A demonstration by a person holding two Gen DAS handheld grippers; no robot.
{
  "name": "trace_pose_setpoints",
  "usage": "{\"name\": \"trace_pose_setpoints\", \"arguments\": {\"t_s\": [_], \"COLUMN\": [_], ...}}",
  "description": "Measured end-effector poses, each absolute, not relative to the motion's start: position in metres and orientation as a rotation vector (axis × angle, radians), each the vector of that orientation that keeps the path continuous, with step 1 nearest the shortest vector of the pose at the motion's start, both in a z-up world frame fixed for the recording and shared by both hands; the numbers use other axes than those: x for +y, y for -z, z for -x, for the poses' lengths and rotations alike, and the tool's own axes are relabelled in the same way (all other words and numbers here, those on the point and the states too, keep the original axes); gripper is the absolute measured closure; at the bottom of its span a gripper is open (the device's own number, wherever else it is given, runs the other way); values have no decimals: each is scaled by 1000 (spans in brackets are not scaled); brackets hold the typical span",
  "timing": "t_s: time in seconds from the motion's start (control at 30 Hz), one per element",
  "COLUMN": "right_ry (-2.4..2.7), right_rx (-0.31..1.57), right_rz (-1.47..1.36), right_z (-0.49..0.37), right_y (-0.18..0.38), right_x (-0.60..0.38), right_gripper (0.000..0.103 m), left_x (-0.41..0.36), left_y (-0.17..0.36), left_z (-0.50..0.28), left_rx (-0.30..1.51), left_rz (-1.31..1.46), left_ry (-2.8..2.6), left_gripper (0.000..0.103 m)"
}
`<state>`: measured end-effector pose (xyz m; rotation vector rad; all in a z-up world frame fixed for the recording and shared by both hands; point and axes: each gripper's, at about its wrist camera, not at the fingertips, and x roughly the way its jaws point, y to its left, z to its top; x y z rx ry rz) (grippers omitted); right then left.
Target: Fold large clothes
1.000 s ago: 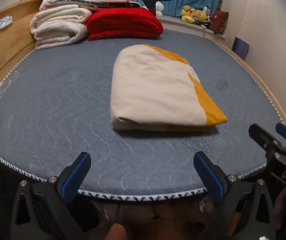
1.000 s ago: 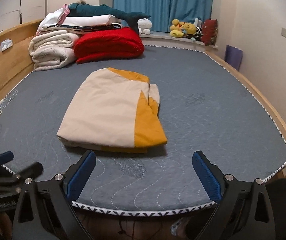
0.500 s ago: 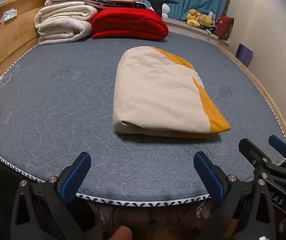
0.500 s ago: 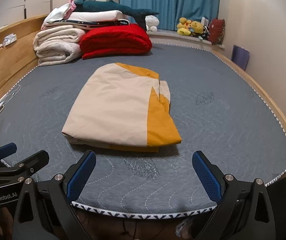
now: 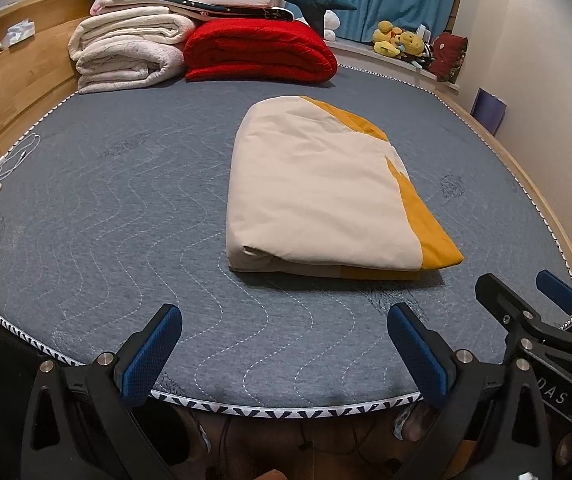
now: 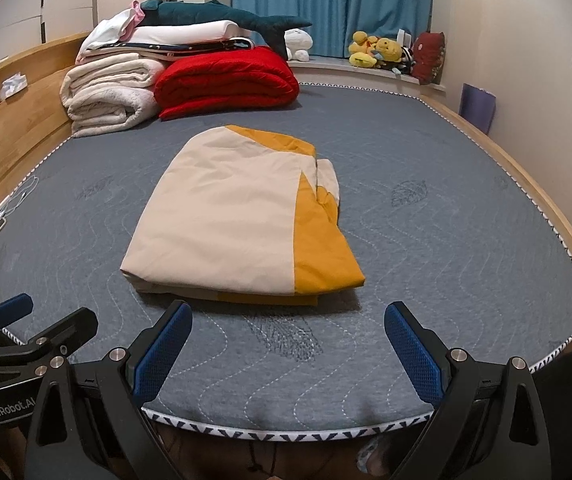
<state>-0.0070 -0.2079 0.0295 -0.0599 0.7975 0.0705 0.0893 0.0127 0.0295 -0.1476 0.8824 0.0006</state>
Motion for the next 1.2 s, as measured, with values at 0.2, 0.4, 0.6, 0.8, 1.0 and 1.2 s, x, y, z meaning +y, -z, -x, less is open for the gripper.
{"name": "trace_pose_setpoints", "arguments": {"t_s": [0.2,0.4,0.6,0.8,1.0,1.2], "right_ry": [-71,-72,-70,-69,-66,-60], "right_rx": [800,798,798,799,800,799], "right_rz": [61,60,59,58,60,47], "right_z": [6,6,6,6,5,6], "right_y": [-29,-29,-28,-27,-27,-28], "right_x": [-209,-210,-207,-207,-206,-200], "right_gripper": [6,6,6,6,6,6], "left_x": [12,10,10,9,8,6], "left_y": [-29,-30,-29,-29,-28,-30], "left_z": [-90,-89,-89,-89,-90,-89], "left_rx": [880,870,871,869,881,859], "left_rz": [147,140,143,142,147,134], "left_ry": [2,-1,-1,-1,4,4], "left_gripper": [1,1,1,1,1,1]}}
